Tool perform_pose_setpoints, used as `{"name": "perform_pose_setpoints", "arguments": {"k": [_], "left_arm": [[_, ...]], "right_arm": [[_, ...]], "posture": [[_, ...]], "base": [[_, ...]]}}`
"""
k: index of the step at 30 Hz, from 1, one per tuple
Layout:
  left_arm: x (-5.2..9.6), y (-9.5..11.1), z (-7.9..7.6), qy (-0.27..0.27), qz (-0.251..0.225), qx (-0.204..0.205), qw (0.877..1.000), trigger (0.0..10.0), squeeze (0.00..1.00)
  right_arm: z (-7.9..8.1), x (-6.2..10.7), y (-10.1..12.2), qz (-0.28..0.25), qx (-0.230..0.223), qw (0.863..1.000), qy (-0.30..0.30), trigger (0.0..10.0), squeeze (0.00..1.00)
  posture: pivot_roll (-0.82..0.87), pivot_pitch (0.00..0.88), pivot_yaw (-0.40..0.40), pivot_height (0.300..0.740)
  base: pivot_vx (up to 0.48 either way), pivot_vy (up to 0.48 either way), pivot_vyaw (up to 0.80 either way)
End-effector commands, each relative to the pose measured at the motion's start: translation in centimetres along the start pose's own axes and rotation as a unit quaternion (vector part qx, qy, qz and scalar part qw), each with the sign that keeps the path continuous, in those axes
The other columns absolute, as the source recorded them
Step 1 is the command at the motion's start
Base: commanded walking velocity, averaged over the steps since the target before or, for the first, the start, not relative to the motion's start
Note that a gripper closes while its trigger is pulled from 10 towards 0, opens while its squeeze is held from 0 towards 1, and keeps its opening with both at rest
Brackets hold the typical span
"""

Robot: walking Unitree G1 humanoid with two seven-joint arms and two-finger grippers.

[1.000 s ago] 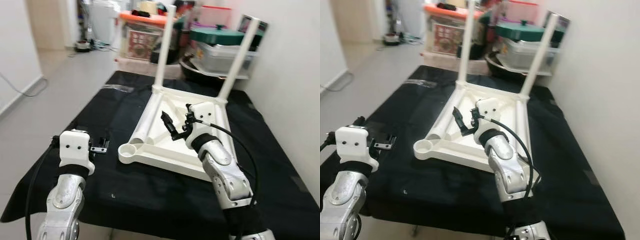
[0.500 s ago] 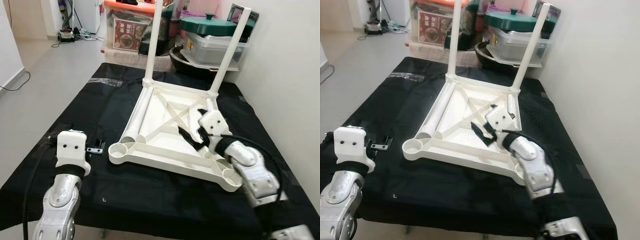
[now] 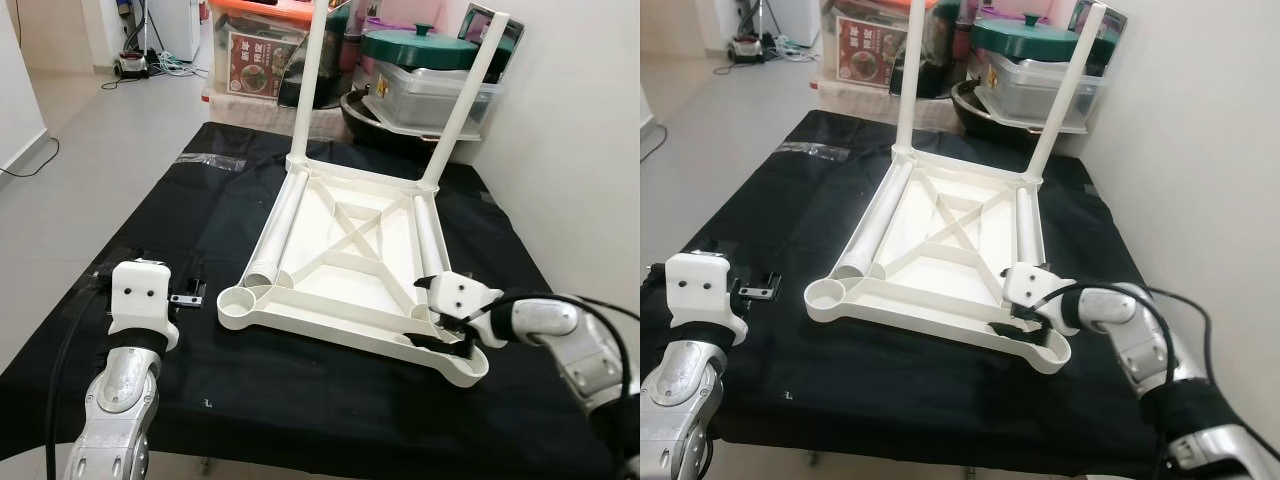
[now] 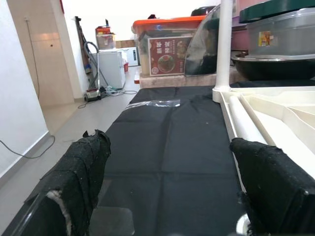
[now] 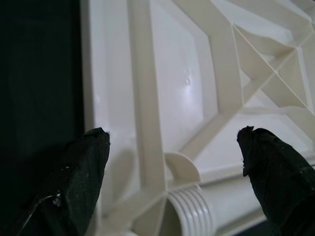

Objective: Building children table

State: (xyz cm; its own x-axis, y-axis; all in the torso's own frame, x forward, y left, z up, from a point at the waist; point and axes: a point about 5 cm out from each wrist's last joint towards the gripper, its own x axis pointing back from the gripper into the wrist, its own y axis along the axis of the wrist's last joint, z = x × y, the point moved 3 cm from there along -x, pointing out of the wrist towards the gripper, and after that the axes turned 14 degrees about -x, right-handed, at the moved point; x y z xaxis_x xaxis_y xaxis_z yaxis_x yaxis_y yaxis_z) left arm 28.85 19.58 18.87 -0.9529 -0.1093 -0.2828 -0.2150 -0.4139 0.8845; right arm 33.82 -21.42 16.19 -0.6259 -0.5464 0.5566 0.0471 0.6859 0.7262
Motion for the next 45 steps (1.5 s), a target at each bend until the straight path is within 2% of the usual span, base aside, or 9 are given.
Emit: {"name": "perform_pose_setpoints", "arguments": {"k": [1, 6, 9, 15, 21, 29, 32, 35, 45], "left_arm": [[0.1, -0.5, -0.4, -0.005, 0.010, 0.000, 1.000, 10.0, 0.00], [0.0, -0.5, -0.5, -0.003, 0.009, 0.001, 1.000, 10.0, 0.00], [0.0, -0.5, -0.5, -0.003, 0.009, 0.001, 1.000, 10.0, 0.00], [-0.1, -0.5, -0.6, -0.002, 0.009, 0.001, 1.000, 10.0, 0.00], [-0.1, -0.5, -0.6, -0.001, 0.008, 0.001, 1.000, 10.0, 0.00], [-0.2, -0.6, -0.5, 0.001, 0.008, -0.002, 1.000, 10.0, 0.00], [-0.2, -0.5, -0.6, 0.000, 0.008, -0.002, 1.000, 10.0, 0.00], [-0.2, -0.5, -0.7, -0.001, 0.007, -0.002, 1.000, 10.0, 0.00], [-0.4, -0.6, -0.8, -0.006, 0.006, -0.004, 1.000, 10.0, 0.00]], "right_arm": [[-0.6, 0.4, -0.7, 0.028, 0.015, 1.000, -0.003, 10.0, 0.00], [-1.5, 0.5, -1.5, 0.054, 0.011, 0.998, -0.023, 10.0, 0.00], [-1.5, 0.5, -1.5, 0.054, 0.011, 0.998, -0.023, 10.0, 0.00], [-1.8, 0.0, -3.3, 0.112, 0.020, 0.993, -0.039, 10.0, 0.00], [-2.1, -0.5, -4.0, 0.136, 0.025, 0.989, -0.052, 10.0, 0.00], [-2.8, -1.6, -4.2, 0.141, 0.011, 0.985, -0.094, 10.0, 0.00], [-2.5, -2.4, -4.3, 0.135, -0.004, 0.985, -0.106, 10.0, 0.00], [-2.5, -2.7, -4.7, 0.145, 0.002, 0.982, -0.121, 10.0, 0.00], [-2.7, -2.3, -6.3, 0.179, 0.019, 0.974, -0.134, 10.0, 0.00]], "posture": [[0.08, 0.000, -0.171, 0.740], [0.08, 0.000, -0.174, 0.740], [0.08, 0.000, -0.174, 0.740], [0.08, 0.000, -0.176, 0.740], [0.08, 0.000, -0.180, 0.740], [0.09, 0.000, -0.183, 0.740], [0.09, 0.000, -0.183, 0.740], [0.09, 0.000, -0.180, 0.740], [0.09, 0.000, -0.172, 0.740]], "base": [[0.000, 0.000, 0.00], [0.000, 0.000, 0.00], [0.000, 0.000, 0.00], [0.000, 0.000, 0.00], [0.000, 0.000, 0.00], [0.000, 0.000, 0.00], [0.000, 0.000, 0.00], [0.000, 0.000, 0.00], [0.000, 0.000, 0.00]]}}
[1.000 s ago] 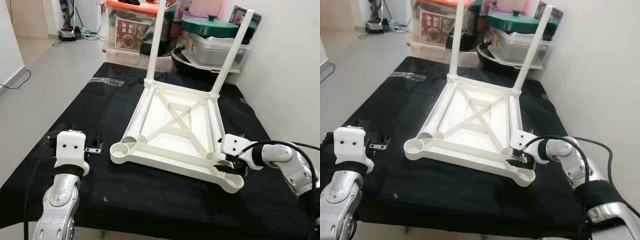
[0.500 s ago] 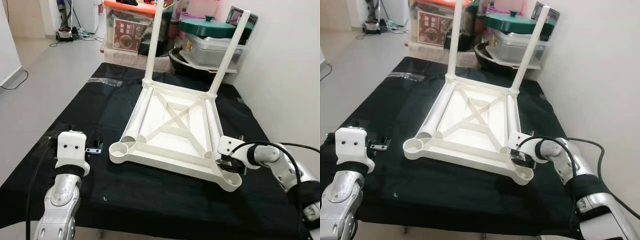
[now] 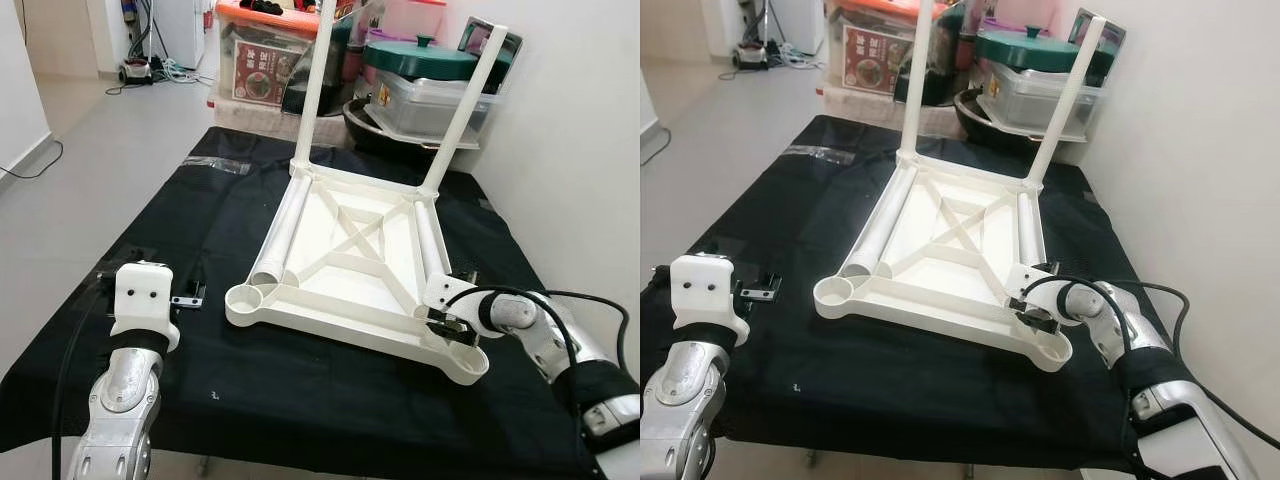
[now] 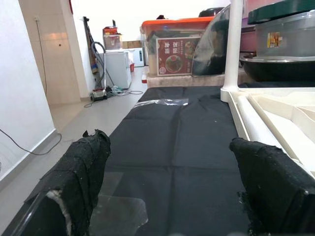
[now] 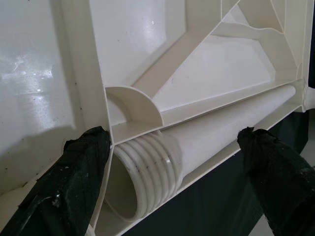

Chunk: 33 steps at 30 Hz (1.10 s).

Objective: Building children table

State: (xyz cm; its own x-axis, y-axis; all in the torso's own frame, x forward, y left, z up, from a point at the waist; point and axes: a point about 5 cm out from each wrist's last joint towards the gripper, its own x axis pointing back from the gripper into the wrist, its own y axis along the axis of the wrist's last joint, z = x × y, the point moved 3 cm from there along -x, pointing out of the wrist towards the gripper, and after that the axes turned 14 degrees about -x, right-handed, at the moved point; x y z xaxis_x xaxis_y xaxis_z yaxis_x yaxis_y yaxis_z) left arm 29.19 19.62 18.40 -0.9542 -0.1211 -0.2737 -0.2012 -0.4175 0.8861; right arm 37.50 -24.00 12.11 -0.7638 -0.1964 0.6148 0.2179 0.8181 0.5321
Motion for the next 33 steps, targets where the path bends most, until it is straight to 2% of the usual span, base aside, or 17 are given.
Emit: {"name": "perform_pose_setpoints", "arguments": {"k": [1, 5, 12, 18, 26, 33], "left_arm": [[-0.2, -0.1, -0.6, -0.010, -0.001, -0.001, 1.000, 10.0, 0.00], [-0.2, 0.0, -0.7, -0.012, -0.001, 0.000, 1.000, 10.0, 0.00], [-0.2, -0.1, -0.9, -0.016, -0.001, 0.002, 1.000, 10.0, 0.00], [-0.2, -0.2, -1.0, -0.017, 0.000, 0.002, 1.000, 10.0, 0.00], [-0.1, -0.3, -1.0, -0.016, 0.003, 0.002, 1.000, 10.0, 0.00], [0.0, -0.4, -1.1, -0.018, 0.004, 0.003, 1.000, 10.0, 0.00]], "right_arm": [[-0.5, 0.4, -2.0, 0.039, 0.001, 0.999, -0.010, 10.0, 0.00], [-0.8, 0.7, -2.2, 0.042, 0.005, 0.999, -0.008, 10.0, 0.00], [-0.1, 1.6, -2.5, 0.042, 0.005, 0.997, 0.064, 10.0, 0.00], [-0.6, 1.7, -2.8, 0.052, 0.013, 0.997, 0.058, 10.0, 0.00], [-1.9, 1.6, -3.1, 0.068, 0.019, 0.997, 0.015, 10.0, 0.00], [-2.6, 2.6, -3.0, 0.064, 0.012, 0.997, 0.032, 10.0, 0.00]], "posture": [[0.09, 0.000, -0.172, 0.740], [0.09, 0.000, -0.172, 0.740], [0.08, 0.000, -0.167, 0.740], [0.08, 0.000, -0.170, 0.740], [0.08, 0.000, -0.174, 0.740], [0.07, 0.000, -0.170, 0.740]], "base": [[0.000, 0.000, 0.00], [0.000, 0.000, 0.00], [0.000, 0.000, 0.00], [0.000, 0.000, 0.00], [0.000, 0.000, 0.00], [0.000, 0.000, 0.00]]}}
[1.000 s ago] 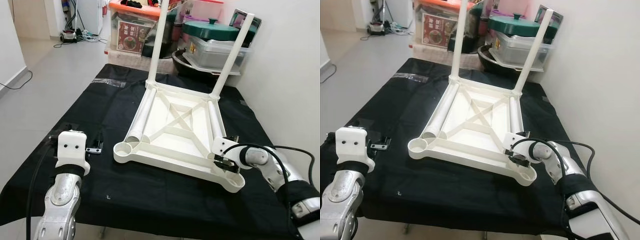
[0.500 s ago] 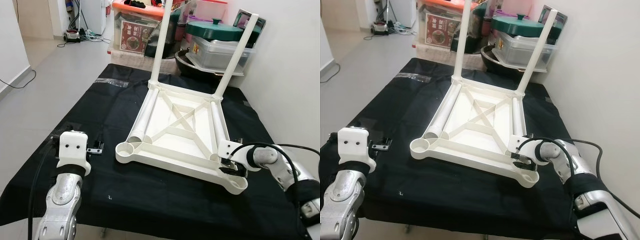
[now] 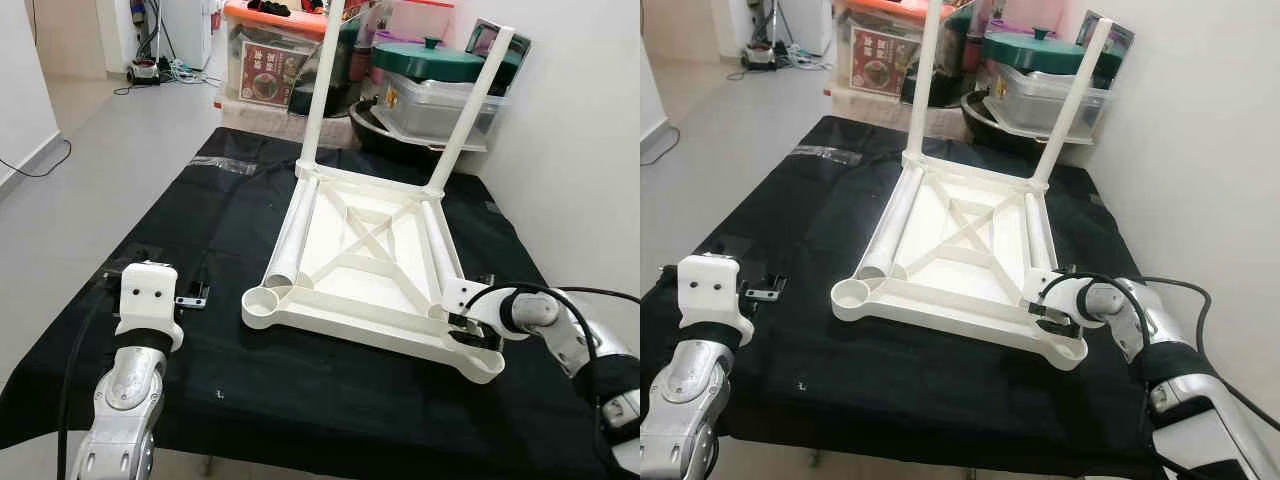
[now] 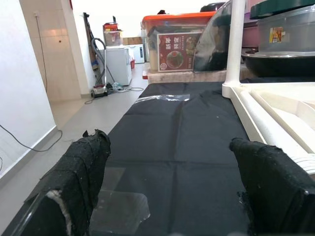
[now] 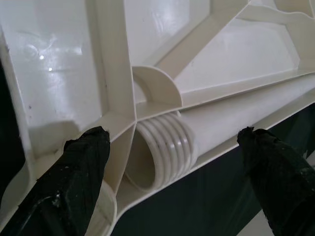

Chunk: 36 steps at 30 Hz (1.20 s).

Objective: Building children table

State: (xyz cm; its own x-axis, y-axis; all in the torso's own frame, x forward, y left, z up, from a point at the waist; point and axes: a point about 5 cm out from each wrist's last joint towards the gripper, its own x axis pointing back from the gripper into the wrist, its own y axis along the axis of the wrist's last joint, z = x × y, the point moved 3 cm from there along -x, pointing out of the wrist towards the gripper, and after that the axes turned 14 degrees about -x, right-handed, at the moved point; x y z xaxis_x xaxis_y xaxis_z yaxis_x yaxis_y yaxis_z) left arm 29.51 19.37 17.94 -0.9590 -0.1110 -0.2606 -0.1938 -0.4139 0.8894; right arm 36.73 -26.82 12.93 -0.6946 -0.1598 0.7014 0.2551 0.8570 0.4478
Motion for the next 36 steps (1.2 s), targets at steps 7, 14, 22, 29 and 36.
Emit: {"name": "perform_pose_setpoints", "arguments": {"k": [7, 14, 22, 29, 36], "left_arm": [[0.1, -0.1, -0.9, -0.013, 0.000, 0.003, 1.000, 10.0, 0.00], [0.0, -0.2, -0.9, -0.013, 0.000, 0.002, 1.000, 10.0, 0.00], [0.0, -0.2, -0.9, -0.013, 0.001, 0.002, 1.000, 10.0, 0.00], [0.0, -0.2, -0.8, -0.013, 0.000, 0.000, 1.000, 10.0, 0.00], [0.0, -0.3, -0.9, -0.014, 0.001, 0.000, 1.000, 10.0, 0.00]], "right_arm": [[-1.1, 1.3, -0.7, 0.004, -0.022, 1.000, 0.007, 10.0, 0.00], [-1.5, 0.5, -0.4, 0.004, -0.020, 0.999, -0.030, 10.0, 0.00], [-1.0, -0.2, 0.4, -0.009, -0.029, 0.999, -0.040, 10.0, 0.00], [-0.5, -0.6, -0.2, 0.008, -0.011, 0.999, -0.041, 10.0, 0.00], [-0.9, -0.7, -0.4, 0.014, -0.009, 0.998, -0.065, 10.0, 0.00]], "posture": [[0.06, 0.000, -0.167, 0.740], [0.06, 0.000, -0.170, 0.740], [0.07, 0.000, -0.171, 0.740], [0.07, 0.000, -0.170, 0.740], [0.07, 0.000, -0.167, 0.740]], "base": [[0.000, 0.000, 0.00], [0.000, 0.000, 0.00], [0.000, 0.000, 0.00], [0.000, 0.000, 0.00], [0.000, 0.000, 0.00]]}}
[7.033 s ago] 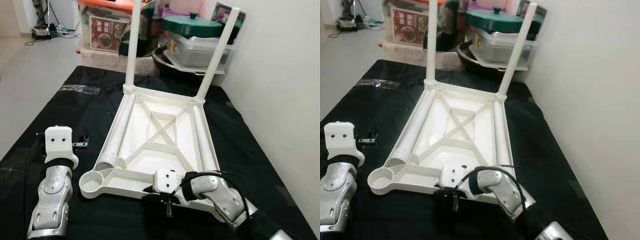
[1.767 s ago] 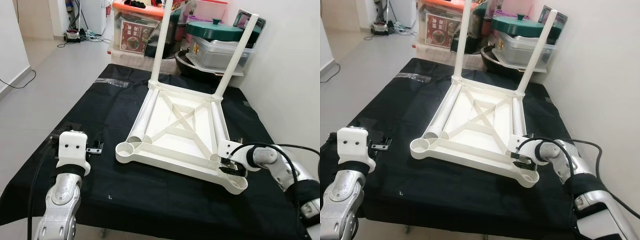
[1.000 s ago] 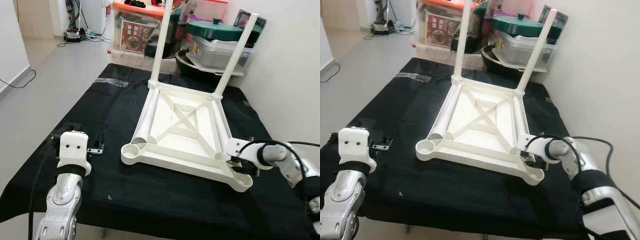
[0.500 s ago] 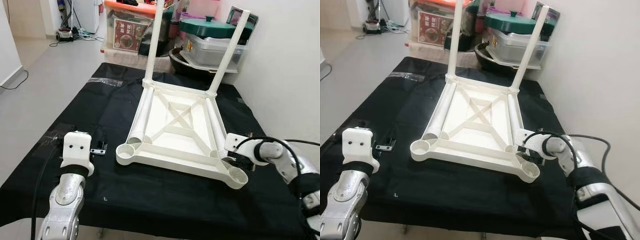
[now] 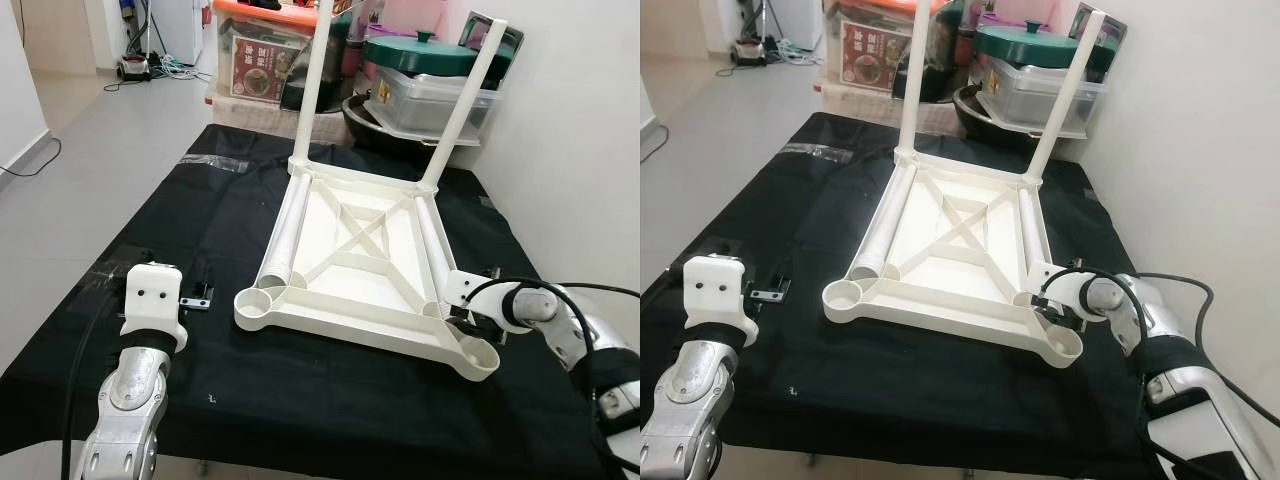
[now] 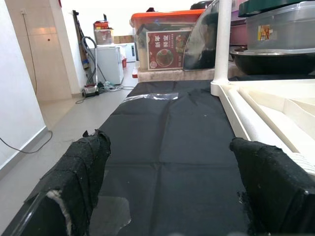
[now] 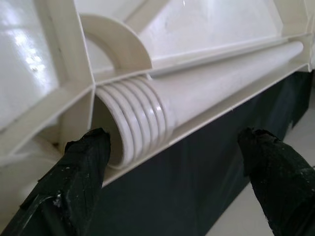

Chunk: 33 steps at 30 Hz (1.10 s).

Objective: Building children table

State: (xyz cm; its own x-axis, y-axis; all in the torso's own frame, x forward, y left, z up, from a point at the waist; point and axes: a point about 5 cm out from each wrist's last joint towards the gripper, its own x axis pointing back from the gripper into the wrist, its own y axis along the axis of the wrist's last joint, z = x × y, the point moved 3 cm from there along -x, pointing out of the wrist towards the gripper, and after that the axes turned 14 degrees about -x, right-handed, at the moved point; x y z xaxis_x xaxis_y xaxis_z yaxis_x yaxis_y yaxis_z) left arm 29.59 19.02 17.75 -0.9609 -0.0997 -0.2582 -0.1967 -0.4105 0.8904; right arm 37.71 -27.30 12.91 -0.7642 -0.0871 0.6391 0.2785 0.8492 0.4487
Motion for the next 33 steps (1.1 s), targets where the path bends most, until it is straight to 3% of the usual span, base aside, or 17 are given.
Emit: {"name": "perform_pose_setpoints", "arguments": {"k": [1, 3, 4, 8, 11, 15, 16, 17, 18, 30, 33], "left_arm": [[0.0, -0.3, -0.5, -0.009, 0.002, -0.002, 1.000, 10.0, 0.00], [0.0, -0.3, -0.5, -0.009, 0.002, -0.002, 1.000, 10.0, 0.00], [0.0, -0.3, -0.5, -0.009, 0.002, -0.002, 1.000, 10.0, 0.00], [0.0, -0.3, -0.5, -0.008, 0.002, -0.002, 1.000, 10.0, 0.00], [0.0, -0.3, -0.5, -0.007, 0.003, -0.002, 1.000, 10.0, 0.00], [0.0, -0.3, -0.4, -0.006, 0.003, -0.003, 1.000, 10.0, 0.00], [0.0, -0.3, -0.4, -0.006, 0.003, -0.003, 1.000, 10.0, 0.00], [0.0, -0.3, -0.3, -0.005, 0.003, -0.004, 1.000, 10.0, 0.00], [0.0, -0.3, -0.2, -0.004, 0.003, -0.005, 1.000, 10.0, 0.00], [-0.2, -0.4, 0.0, 0.000, 0.004, -0.010, 1.000, 10.0, 0.00], [-0.2, -0.4, 0.1, 0.001, 0.005, -0.011, 1.000, 10.0, 0.00]], "right_arm": [[-0.2, -0.2, -0.1, 0.001, -0.005, 1.000, -0.022, 10.0, 0.00], [-0.2, -0.2, -0.1, 0.001, -0.005, 1.000, -0.022, 10.0, 0.00], [-0.8, -0.4, 0.7, -0.023, -0.037, 0.997, -0.064, 10.0, 0.00], [-1.0, -0.5, 1.2, -0.039, -0.058, 0.994, -0.086, 10.0, 0.00], [0.5, -1.4, 2.6, -0.091, -0.132, 0.979, -0.123, 10.0, 0.00], [2.0, -2.0, 2.5, -0.100, -0.157, 0.975, -0.122, 9.8, 0.00], [2.6, -2.2, 2.3, -0.101, -0.169, 0.973, -0.122, 3.3, 0.00], [2.8, -2.3, 2.1, -0.104, -0.181, 0.970, -0.128, 0.5, 0.00], [2.8, -2.3, 1.8, -0.109, -0.197, 0.965, -0.137, 0.0, 0.00], [3.2, -2.6, 0.8, -0.103, -0.239, 0.953, -0.156, 0.0, 0.00], [3.2, -2.7, 0.9, -0.108, -0.263, 0.944, -0.167, 0.0, 0.00]], "posture": [[0.07, 0.000, -0.167, 0.740], [0.07, 0.000, -0.167, 0.740], [0.07, 0.000, -0.167, 0.740], [0.07, 0.000, -0.167, 0.740], [0.08, 0.000, -0.169, 0.740], [0.08, 0.000, -0.169, 0.740], [0.08, 0.000, -0.168, 0.740], [0.08, 0.000, -0.167, 0.740], [0.08, 0.000, -0.166, 0.740], [0.09, 0.000, -0.171, 0.740], [0.09, 0.000, -0.173, 0.740]], "base": [[0.000, 0.000, 0.00], [0.000, 0.000, 0.00], [0.000, 0.000, 0.00], [0.000, 0.000, 0.00], [0.000, 0.000, 0.00], [0.000, 0.000, 0.00], [0.000, 0.000, 0.00], [0.000, 0.000, 0.00], [0.000, 0.000, 0.00], [0.000, 0.000, 0.00], [0.000, 0.000, 0.00]]}}
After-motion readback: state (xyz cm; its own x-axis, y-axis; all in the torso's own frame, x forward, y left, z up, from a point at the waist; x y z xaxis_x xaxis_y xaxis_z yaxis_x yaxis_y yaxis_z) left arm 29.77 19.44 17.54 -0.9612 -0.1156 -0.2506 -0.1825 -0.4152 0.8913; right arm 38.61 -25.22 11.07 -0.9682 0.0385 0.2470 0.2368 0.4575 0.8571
